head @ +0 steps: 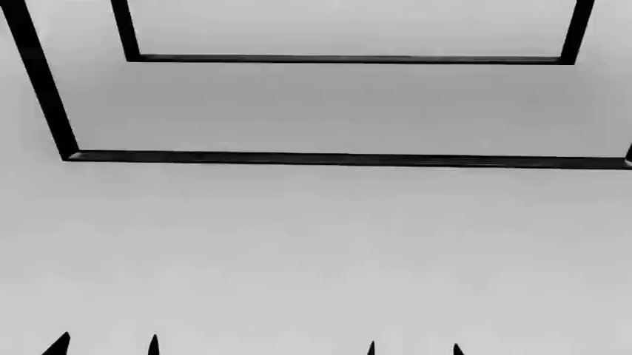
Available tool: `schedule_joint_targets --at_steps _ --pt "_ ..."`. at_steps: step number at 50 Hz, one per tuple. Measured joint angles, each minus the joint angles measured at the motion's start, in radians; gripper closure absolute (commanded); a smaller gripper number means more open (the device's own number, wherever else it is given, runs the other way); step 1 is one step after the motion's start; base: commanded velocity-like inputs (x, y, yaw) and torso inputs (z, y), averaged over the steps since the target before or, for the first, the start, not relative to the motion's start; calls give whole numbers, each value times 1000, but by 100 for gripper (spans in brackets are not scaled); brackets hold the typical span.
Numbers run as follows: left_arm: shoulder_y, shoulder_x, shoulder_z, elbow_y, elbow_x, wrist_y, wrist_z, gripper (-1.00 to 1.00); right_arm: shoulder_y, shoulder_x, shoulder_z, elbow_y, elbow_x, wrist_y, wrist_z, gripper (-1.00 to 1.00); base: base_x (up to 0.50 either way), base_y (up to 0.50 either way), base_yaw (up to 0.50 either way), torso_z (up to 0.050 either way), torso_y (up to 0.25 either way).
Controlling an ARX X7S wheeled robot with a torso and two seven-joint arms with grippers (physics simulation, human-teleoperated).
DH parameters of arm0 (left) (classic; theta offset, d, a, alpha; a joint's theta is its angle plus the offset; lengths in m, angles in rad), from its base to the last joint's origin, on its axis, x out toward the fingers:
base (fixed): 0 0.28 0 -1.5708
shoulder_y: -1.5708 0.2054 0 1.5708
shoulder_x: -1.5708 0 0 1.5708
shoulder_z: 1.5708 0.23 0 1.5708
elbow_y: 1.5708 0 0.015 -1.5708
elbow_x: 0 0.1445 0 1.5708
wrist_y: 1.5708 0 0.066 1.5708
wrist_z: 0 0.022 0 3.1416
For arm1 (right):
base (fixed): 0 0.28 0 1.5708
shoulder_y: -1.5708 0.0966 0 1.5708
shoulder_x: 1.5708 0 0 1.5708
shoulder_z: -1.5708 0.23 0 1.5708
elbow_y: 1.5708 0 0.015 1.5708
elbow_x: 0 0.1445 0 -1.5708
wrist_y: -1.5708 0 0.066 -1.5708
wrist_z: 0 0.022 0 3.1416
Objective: Pick up the book and place it in the back compartment of the caddy.
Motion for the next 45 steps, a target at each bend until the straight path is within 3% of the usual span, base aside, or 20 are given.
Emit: schedule_joint_targets --at_steps 27,32,39,45 --pt "-2 -49 54 6 -54 9 -62 -100 3 52 -58 -14 59 10 50 -100 0 0 0 0 0" --pt "-23 -62 61 55 -62 -40 -74 -100 17 71 -61 -117 75 108 62 -100 0 0 0 0 0" --pt "-103 -90 57 212 -85 -214 -93 -100 85 114 -41 -365 113 332 83 -100 0 0 0 0 0" --pt "-163 -111 38 312 -110 -310 -104 -100 148 143 -2 -533 148 487 100 -100 0 0 0 46 0"
